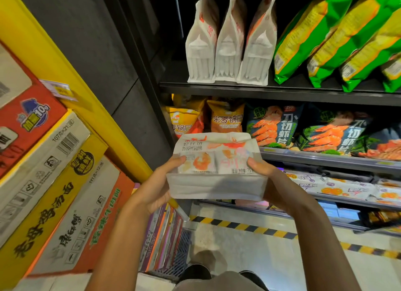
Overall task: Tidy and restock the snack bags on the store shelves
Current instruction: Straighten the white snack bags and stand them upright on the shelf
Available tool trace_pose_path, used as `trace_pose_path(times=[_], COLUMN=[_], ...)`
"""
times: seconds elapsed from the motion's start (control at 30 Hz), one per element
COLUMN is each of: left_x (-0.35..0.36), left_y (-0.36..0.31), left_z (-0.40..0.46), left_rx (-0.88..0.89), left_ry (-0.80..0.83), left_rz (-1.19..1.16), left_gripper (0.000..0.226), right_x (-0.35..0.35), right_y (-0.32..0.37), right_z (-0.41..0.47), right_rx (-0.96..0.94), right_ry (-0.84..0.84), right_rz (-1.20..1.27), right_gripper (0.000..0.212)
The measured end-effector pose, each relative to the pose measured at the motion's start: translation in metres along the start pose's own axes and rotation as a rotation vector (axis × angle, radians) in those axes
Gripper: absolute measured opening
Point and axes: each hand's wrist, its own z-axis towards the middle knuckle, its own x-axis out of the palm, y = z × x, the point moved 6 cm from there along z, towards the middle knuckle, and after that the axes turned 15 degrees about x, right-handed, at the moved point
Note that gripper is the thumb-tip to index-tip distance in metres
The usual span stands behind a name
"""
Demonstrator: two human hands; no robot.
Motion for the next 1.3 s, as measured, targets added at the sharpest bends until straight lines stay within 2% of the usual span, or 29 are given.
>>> trace_pose_path(times=[0.03, 0.1, 0.17, 0.23, 0.33, 0.47, 0.57, 0.63, 0.7, 0.8, 0.9, 0.97, 1.07, 1.1, 1.23, 1.3], left_x=[-0.001, -0.004, -0.007, -0.01, -0.009, -0.008, -0.007, -0.007, -0.004, -0.001, -0.005, -0.009, -0.013, -0.012, -0.003, 0.001], left_y=[0.002, 0.005, 0.005, 0.004, 0.006, 0.006, 0.001, -0.007, -0.017, -0.034, -0.048, -0.065, -0.096, -0.107, -0.147, -0.159], left_z=[-0.001, -0.005, -0.009, -0.011, -0.014, -0.012, -0.011, -0.01, -0.012, -0.019, -0.025, -0.028, -0.033, -0.036, -0.037, -0.033], left_rx=[-0.013, -0.025, -0.006, 0.034, 0.054, 0.1, 0.181, 0.302, 0.427, 0.564, 0.6, 0.62, 0.697, 0.749, 1.028, 1.149], left_ry=[0.024, 0.091, 0.154, 0.214, 0.295, 0.276, 0.192, 0.092, 0.005, -0.08, -0.191, -0.23, -0.3, -0.336, -0.426, -0.479], left_rz=[0.019, 0.056, 0.104, 0.169, 0.166, 0.165, 0.201, 0.304, 0.375, 0.378, 0.331, 0.249, 0.157, 0.178, 0.351, 0.393], left_gripper=[0.051, 0.067, 0.085, 0.092, 0.1, 0.102, 0.104, 0.098, 0.09, 0.101, 0.112, 0.104, 0.056, 0.051, 0.06, 0.067], right_x=[0.0, 0.003, 0.004, 0.002, -0.002, -0.005, -0.004, -0.006, 0.0, 0.016, 0.027, 0.039, 0.06, 0.067, 0.101, 0.122], right_y=[-0.002, -0.009, -0.013, -0.015, -0.016, -0.016, -0.008, 0.001, 0.013, 0.031, 0.056, 0.081, 0.123, 0.138, 0.187, 0.201], right_z=[0.002, -0.004, -0.015, -0.014, -0.013, -0.013, -0.015, -0.017, -0.019, -0.02, -0.019, -0.021, -0.022, -0.021, -0.029, -0.037], right_rx=[0.013, 0.003, -0.064, -0.105, -0.13, -0.176, -0.276, -0.389, -0.506, -0.629, -0.651, -0.679, -0.766, -0.805, -0.931, -0.972], right_ry=[-0.01, 0.101, 0.192, 0.217, 0.188, 0.131, -0.008, -0.198, -0.281, -0.278, -0.296, -0.283, -0.28, -0.297, -0.399, -0.34], right_rz=[0.048, 0.212, 0.21, 0.167, 0.14, 0.099, 0.026, -0.026, -0.076, -0.149, -0.212, -0.295, -0.423, -0.47, -0.611, -0.631], right_gripper=[0.058, 0.052, 0.059, 0.064, 0.07, 0.07, 0.059, 0.06, 0.059, 0.058, 0.065, 0.066, 0.066, 0.066, 0.071, 0.075])
